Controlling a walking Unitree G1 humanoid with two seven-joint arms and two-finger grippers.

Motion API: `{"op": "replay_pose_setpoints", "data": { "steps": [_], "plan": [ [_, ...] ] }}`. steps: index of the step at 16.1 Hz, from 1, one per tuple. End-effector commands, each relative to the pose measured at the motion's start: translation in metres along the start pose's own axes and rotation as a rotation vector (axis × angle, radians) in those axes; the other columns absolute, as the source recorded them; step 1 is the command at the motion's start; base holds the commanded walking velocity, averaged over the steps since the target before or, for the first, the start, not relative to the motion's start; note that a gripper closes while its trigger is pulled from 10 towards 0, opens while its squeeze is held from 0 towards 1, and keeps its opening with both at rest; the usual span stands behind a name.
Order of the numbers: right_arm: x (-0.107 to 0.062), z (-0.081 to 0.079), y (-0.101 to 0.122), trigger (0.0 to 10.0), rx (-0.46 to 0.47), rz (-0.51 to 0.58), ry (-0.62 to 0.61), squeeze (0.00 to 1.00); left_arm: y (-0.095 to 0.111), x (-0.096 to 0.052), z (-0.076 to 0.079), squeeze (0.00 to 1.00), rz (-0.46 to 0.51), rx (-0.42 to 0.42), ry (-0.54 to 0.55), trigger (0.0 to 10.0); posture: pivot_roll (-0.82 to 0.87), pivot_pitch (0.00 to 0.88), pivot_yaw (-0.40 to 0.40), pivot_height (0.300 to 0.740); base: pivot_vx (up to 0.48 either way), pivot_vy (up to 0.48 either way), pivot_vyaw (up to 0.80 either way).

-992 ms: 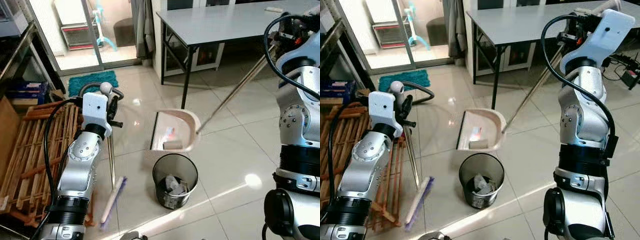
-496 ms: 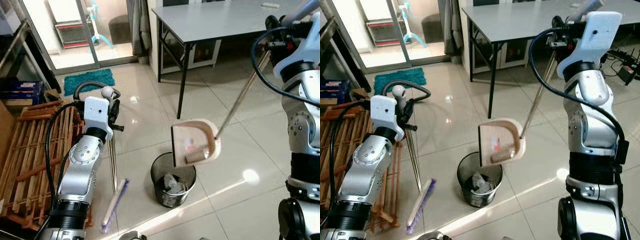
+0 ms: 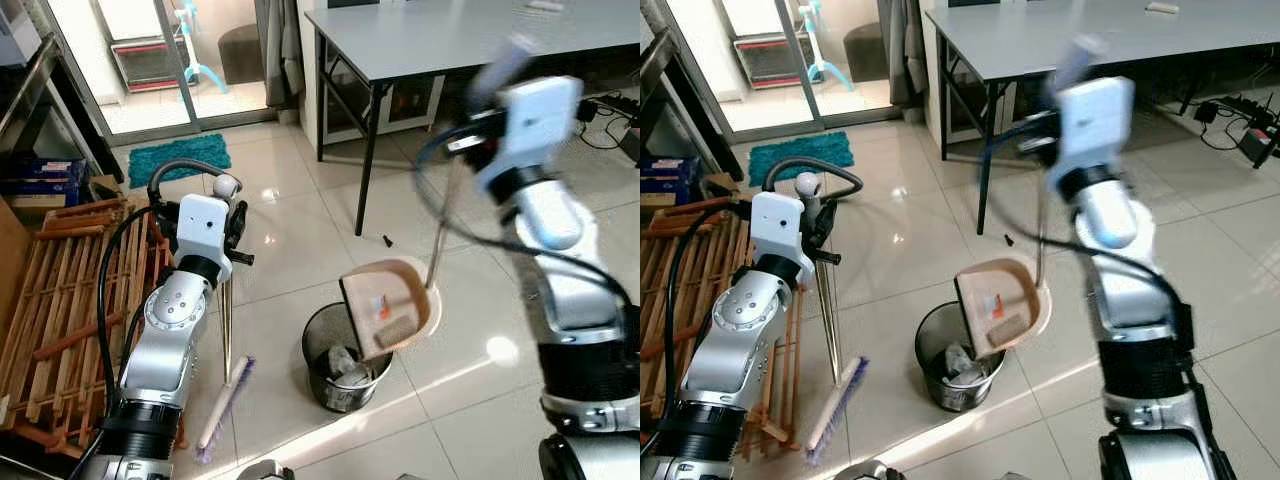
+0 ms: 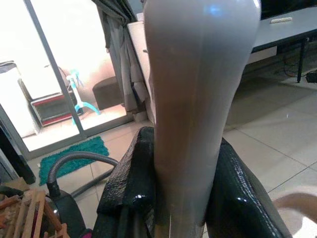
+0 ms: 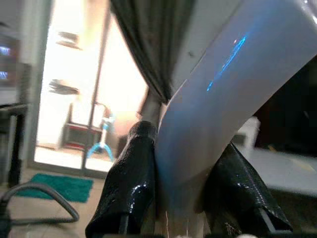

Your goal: Sweep floor

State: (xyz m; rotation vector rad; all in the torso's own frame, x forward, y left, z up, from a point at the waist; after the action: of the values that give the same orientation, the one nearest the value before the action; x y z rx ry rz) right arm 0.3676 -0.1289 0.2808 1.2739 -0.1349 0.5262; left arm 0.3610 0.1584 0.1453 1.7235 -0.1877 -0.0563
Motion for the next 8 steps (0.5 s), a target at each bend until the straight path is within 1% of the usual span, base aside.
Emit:
{"op": "replay_pose_setpoints", "data": {
  "steps": [1, 2, 4, 6, 7, 8],
  "plan": [
    [-0.002, -0.017, 0.033, 10.0, -0.066, 0.15, 0.077, 0.0, 0.015, 0.004, 0.001, 0.0, 0.052, 0.042, -0.021, 10.0, 0.0, 0.024, 0.029, 0.74, 0.0, 0.0, 0.0],
    [-0.003, -0.027, 0.036, 10.0, -0.087, 0.17, 0.124, 0.0, 0.015, 0.004, 0.002, 0.0, 0.051, 0.043, -0.021, 10.0, 0.0, 0.023, 0.028, 0.74, 0.0, 0.0, 0.0],
    [-0.009, -0.055, 0.037, 10.0, -0.116, 0.208, 0.24, 0.0, 0.016, 0.005, 0.004, 0.0, 0.054, 0.048, -0.028, 10.0, 0.0, 0.024, 0.027, 0.74, 0.0, 0.0, 0.0],
    [-0.013, -0.072, 0.037, 10.0, -0.149, 0.224, 0.315, 0.0, 0.014, 0.004, 0.005, 0.0, 0.048, 0.059, -0.039, 10.0, 0.01, 0.018, 0.026, 0.74, 0.0, 0.0, 0.0],
    [-0.014, -0.076, 0.038, 10.0, -0.154, 0.23, 0.333, 0.0, 0.013, 0.003, 0.005, 0.0, 0.045, 0.062, -0.04, 10.0, 0.01, 0.015, 0.026, 0.74, 0.0, 0.0, 0.0],
    [-0.016, -0.085, 0.04, 10.0, -0.155, 0.242, 0.363, 0.0, 0.01, 0.001, 0.003, 0.0, 0.034, 0.069, -0.041, 10.0, 0.01, 0.007, 0.027, 0.74, 0.0, 0.0, 0.0]
  ]
}}
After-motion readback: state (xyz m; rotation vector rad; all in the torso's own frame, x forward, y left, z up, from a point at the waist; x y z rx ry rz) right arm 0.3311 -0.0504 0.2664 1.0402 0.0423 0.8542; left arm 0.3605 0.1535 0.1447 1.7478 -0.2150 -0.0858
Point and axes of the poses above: a point about 5 cm out from each wrist's last joint towards the gripper, its own x axis pointing out of the wrist towards the gripper, its own y axis along the axis of the wrist's last joint, z = x × y, the point moved 5 cm from there along x, pointing out of the wrist towards the gripper, and after that the axes turned 2 degrees about -x, right-handed, at the moved point
